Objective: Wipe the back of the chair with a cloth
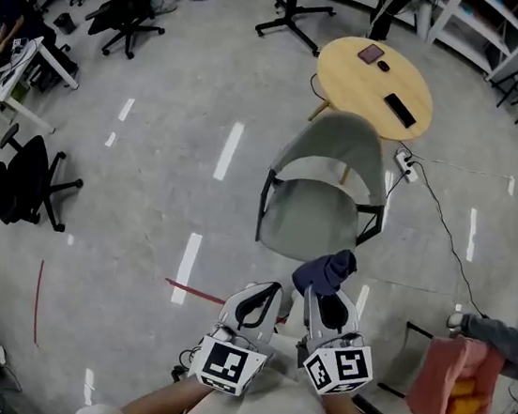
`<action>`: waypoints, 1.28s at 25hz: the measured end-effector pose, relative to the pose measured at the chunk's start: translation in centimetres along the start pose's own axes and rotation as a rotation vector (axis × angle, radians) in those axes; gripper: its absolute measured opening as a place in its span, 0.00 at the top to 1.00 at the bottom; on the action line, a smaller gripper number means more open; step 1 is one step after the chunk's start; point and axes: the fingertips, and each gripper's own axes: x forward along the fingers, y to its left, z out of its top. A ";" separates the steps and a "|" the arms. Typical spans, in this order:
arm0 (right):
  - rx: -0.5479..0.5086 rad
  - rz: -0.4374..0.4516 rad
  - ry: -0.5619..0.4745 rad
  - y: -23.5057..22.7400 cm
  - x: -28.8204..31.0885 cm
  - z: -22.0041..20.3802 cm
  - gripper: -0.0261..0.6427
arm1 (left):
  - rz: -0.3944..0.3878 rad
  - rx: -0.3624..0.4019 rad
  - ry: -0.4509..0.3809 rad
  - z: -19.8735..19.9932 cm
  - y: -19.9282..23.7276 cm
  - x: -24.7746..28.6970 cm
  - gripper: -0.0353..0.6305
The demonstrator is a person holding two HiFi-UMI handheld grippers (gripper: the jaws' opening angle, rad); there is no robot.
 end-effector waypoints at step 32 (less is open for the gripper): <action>-0.073 0.165 0.077 -20.5 20.6 7.8 0.82 | 0.136 -0.039 0.071 4.8 6.4 28.8 0.95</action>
